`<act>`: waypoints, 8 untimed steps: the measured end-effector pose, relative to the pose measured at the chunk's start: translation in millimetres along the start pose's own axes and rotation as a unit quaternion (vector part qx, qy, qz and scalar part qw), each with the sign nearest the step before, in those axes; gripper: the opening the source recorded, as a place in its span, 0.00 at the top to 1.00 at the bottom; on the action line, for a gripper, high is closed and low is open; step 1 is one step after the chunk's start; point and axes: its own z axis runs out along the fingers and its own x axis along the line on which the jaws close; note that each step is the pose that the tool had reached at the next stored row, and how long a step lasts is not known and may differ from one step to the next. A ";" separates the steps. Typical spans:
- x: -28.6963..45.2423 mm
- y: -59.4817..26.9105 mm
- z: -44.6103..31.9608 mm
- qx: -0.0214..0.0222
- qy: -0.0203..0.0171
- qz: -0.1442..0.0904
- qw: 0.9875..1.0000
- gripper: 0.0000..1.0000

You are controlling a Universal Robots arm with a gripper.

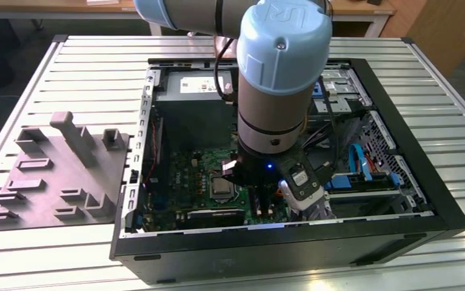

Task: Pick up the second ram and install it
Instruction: 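Press down the second ram until it locks into place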

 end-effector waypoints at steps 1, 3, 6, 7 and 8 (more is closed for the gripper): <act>-0.2 0.3 -1.7 -0.001 0.000 0.000 1.000 0.90; -0.6 0.7 -9.8 0.000 0.000 0.000 1.000 0.90; -1.4 1.5 -22.8 0.000 0.000 0.000 1.000 0.90; -1.6 1.8 -27.3 0.000 0.000 0.000 1.000 0.90; -1.9 2.0 -31.4 0.000 0.000 0.000 1.000 0.90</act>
